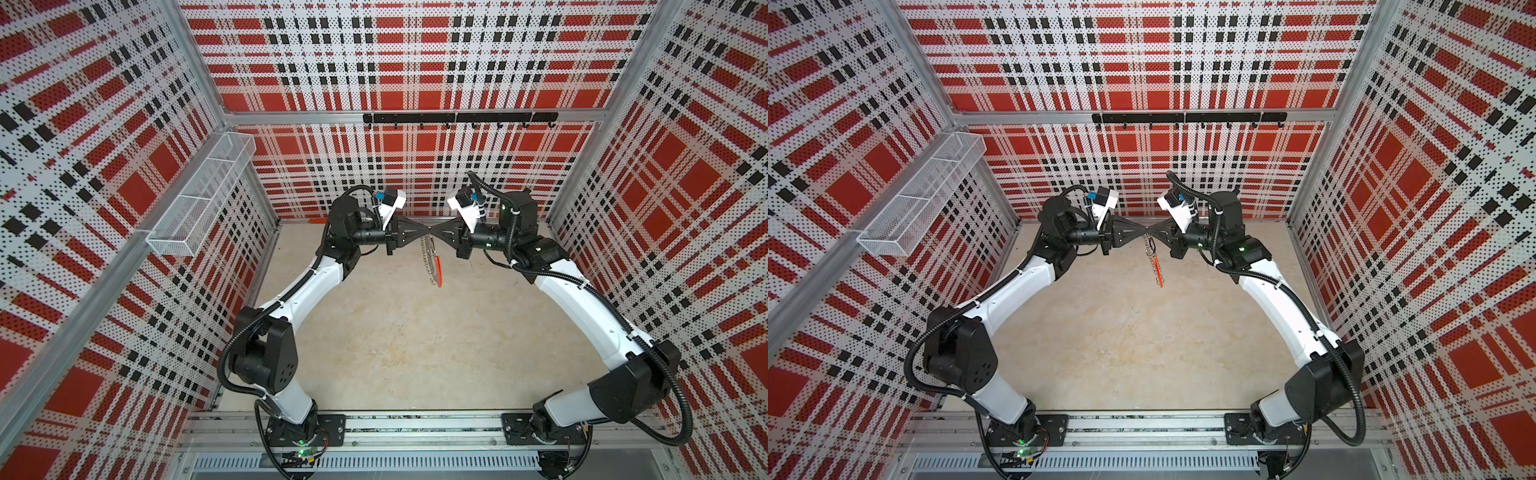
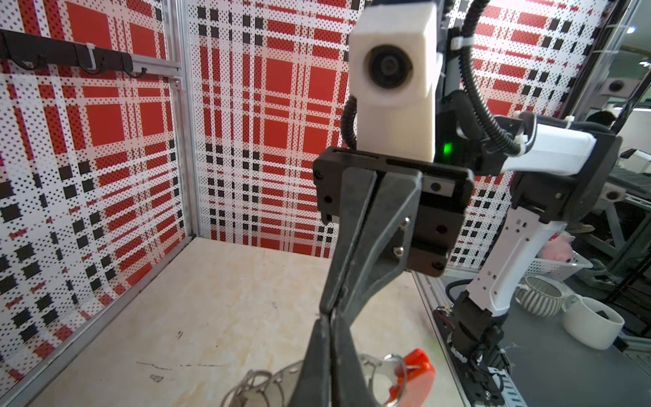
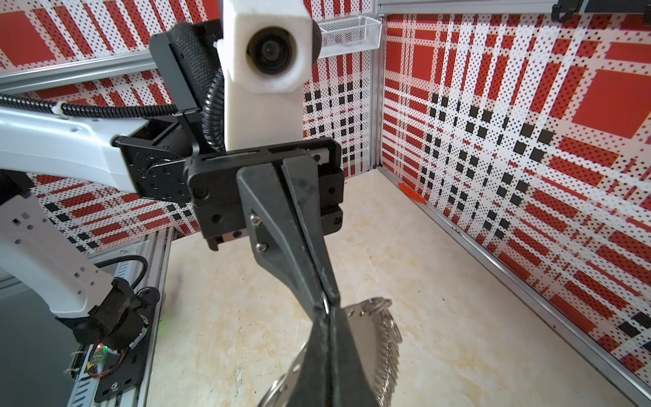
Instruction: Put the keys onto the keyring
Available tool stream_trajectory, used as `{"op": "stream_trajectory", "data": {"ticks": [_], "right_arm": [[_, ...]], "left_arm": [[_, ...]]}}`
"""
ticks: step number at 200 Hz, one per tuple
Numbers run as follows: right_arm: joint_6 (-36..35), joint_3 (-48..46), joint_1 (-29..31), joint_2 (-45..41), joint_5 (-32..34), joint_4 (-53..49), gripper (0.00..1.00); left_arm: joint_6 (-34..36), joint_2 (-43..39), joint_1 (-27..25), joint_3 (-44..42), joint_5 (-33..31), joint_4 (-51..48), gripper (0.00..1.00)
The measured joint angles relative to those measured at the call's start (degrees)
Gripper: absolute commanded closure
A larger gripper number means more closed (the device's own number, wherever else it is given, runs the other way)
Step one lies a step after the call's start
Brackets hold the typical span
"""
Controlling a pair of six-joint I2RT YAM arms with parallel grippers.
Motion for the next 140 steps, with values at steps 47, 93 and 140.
{"op": "stream_trajectory", "data": {"ticks": [47, 93, 140], "right_arm": [[2.19, -0.9, 0.07, -0.33, 2.82, 2.01, 0.68], [12.15, -13.33, -4.24, -6.36, 6.4, 15.32, 0.62], [23.98, -17.94, -7.52, -5.7, 1.05, 28.79, 0.56]], "left_arm": [[0.07, 0.0, 0.07, 0.0, -0.66, -0.07, 1.0], [-2.45, 0.59, -0.81, 0.0, -5.33, 2.1, 1.0], [-6.99, 0.7, -2.38, -0.92, -9.42, 8.94, 1.0]]}}
